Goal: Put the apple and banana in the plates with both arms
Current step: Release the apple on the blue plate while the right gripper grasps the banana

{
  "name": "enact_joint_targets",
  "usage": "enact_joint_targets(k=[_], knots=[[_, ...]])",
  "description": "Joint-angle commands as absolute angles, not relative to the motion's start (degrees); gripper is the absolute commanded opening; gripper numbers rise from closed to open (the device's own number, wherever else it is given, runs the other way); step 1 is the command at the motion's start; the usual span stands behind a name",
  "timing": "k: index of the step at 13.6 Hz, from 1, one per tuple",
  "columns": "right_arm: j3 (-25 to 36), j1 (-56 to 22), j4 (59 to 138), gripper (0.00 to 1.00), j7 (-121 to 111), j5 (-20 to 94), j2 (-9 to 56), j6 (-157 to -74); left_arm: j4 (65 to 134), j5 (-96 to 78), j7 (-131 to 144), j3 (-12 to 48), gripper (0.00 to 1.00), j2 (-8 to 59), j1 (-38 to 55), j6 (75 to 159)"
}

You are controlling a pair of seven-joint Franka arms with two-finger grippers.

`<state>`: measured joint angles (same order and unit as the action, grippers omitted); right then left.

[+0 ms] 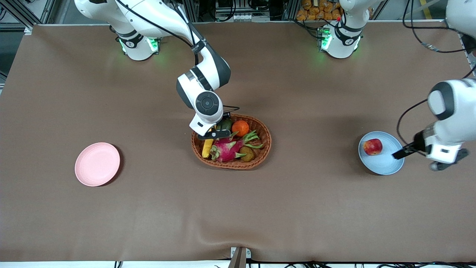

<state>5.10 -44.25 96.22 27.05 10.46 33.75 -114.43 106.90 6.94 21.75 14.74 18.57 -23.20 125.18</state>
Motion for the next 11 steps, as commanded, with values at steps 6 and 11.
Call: enact_joint_targets(k=[6, 11], knots=[[5.5, -44.1, 97.6, 0.54, 27.9, 11.2, 32.4, -113.1, 99.4, 7.0, 12.8, 15.0, 1.0, 6.6, -24.0, 111.9], [5.4, -44.3, 97.3, 0.0, 28.0, 11.3, 32.3, -113.3, 98.2, 7.0, 10.7, 15.5, 1.0, 4.1, -25.8, 111.6]])
